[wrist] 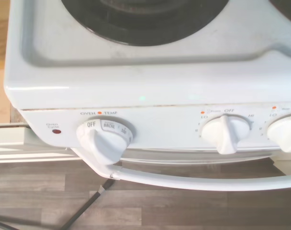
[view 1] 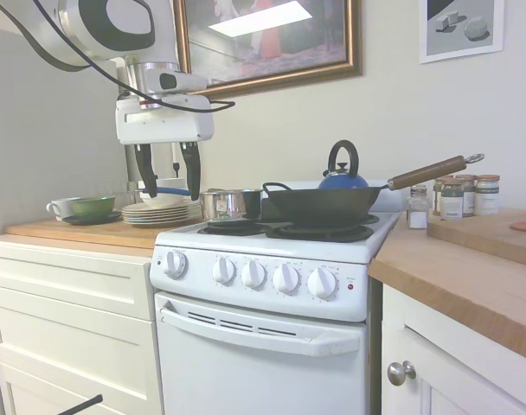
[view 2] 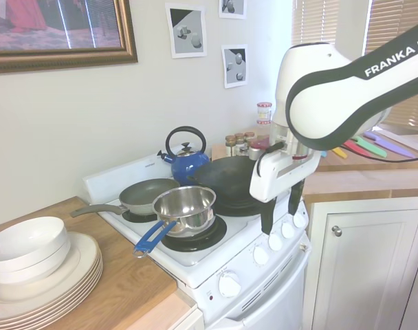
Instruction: Turn on the stove on the bottom right
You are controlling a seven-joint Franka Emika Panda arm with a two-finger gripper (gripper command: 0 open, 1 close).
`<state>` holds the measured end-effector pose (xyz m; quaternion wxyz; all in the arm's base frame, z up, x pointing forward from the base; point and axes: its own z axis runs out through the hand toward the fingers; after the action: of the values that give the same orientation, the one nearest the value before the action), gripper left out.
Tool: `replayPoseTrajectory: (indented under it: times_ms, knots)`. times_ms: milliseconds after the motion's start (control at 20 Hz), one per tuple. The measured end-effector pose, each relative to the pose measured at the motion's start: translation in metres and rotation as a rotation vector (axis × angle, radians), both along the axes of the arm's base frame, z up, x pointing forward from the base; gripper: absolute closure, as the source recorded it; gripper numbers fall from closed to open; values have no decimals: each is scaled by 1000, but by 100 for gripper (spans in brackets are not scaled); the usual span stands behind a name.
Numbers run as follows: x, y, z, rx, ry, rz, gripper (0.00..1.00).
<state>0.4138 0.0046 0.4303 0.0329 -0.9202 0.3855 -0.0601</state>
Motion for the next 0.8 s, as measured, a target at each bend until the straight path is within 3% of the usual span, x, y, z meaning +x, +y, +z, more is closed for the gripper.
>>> replayPoseTrajectory:
  times_ms: [800]
  knots:
    - [-1, -34, -7, -10, 22, 29, 0]
